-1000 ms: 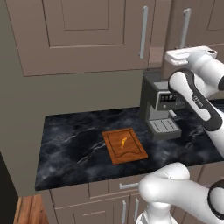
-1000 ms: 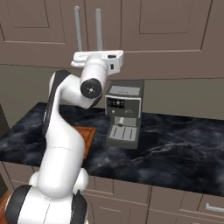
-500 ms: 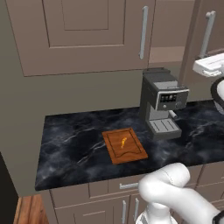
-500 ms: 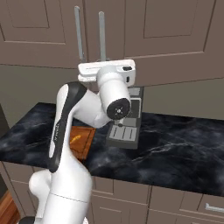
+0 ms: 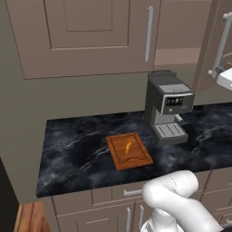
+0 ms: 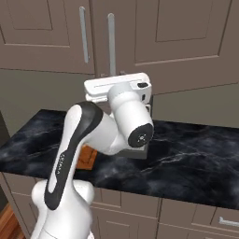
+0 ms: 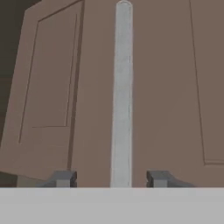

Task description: Open the cabinet, retrieve the rolling pin, and place it next to the meat on the cutting board to prepare for tenderizing.

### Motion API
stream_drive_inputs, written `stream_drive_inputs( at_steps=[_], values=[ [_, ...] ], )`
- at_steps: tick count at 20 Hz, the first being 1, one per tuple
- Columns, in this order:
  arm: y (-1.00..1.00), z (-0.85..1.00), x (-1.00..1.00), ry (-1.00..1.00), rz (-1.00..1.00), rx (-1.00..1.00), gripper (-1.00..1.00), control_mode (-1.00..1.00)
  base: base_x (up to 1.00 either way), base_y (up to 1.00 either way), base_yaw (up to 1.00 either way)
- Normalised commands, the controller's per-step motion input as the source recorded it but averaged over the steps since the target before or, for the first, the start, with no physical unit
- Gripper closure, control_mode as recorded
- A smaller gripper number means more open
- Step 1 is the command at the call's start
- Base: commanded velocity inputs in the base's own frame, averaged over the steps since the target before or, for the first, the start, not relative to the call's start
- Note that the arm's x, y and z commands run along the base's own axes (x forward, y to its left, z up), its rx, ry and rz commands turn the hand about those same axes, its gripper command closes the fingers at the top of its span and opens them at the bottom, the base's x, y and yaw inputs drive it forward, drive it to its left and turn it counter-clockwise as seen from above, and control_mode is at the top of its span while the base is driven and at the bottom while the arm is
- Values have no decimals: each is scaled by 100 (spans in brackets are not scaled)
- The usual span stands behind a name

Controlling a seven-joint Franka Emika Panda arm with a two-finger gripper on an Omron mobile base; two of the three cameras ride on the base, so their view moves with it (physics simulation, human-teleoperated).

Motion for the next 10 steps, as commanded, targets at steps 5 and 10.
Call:
stream_drive_inputs(
  at_steps=[5, 10],
  values=[
    [3, 2, -54, -19, 0, 0, -100, -100, 0, 0, 0],
    [4, 8, -82, -25, 0, -4, -100, -100, 0, 0, 0]
  ],
)
